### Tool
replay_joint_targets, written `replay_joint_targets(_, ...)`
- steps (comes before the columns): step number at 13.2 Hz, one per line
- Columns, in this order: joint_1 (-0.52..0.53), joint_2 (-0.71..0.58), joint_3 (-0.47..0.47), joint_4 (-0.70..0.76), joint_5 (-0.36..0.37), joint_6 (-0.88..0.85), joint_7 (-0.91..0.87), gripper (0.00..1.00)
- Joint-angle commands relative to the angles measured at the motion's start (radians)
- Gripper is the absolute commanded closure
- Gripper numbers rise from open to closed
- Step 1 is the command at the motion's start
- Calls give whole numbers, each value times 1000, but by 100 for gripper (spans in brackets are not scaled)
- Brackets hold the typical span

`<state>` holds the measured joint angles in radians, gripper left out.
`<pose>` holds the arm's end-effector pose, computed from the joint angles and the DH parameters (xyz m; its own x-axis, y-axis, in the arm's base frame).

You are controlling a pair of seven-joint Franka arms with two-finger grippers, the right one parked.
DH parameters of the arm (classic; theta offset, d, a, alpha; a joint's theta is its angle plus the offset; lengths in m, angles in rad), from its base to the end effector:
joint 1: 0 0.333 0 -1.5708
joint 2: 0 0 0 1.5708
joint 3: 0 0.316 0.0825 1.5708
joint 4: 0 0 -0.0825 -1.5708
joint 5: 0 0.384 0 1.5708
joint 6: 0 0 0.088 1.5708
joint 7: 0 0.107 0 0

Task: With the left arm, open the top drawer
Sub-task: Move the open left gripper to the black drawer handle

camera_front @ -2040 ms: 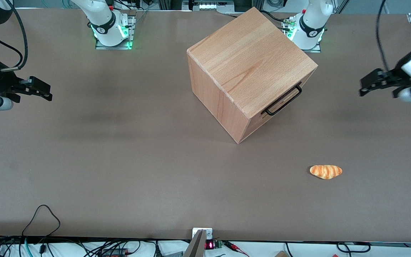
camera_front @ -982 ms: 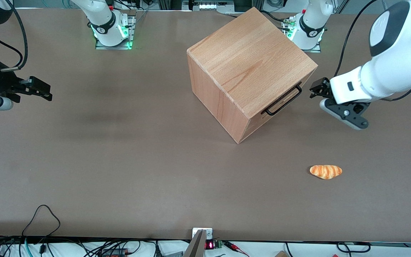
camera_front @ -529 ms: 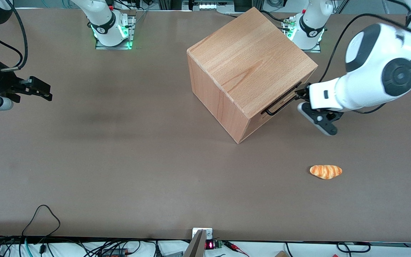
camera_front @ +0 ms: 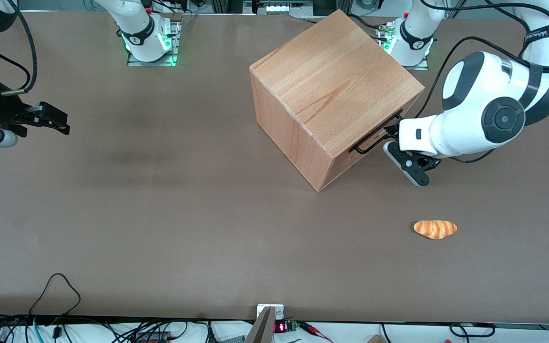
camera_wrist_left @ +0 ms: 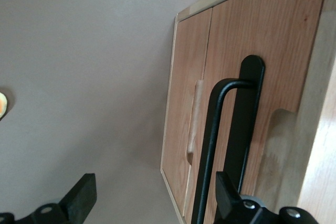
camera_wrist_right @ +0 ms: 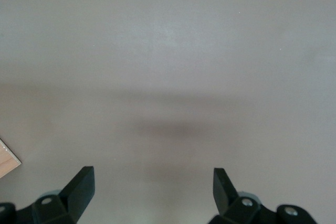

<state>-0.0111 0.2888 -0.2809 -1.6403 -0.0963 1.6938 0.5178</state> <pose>0.5929 -0.1720 0.4379 0.6927 -0.7127 -0.1107 -0.6727 -0.6938 0.2572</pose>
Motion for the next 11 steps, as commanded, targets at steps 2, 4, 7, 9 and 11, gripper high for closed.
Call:
replay_joint_targets(2,6,4,-23,-38,-13,44,66,0)
replay_joint_targets(4,10,9,-23,-47,-13,50,108,0)
replay_joint_targets(7,10,26,-24,-47,-13,52,119,0)
replay_joint_targets(9,10,35,-23,-47,-13,52,154,0)
replay_joint_targets(11,10,47,-23,-47,-13,52,156,0)
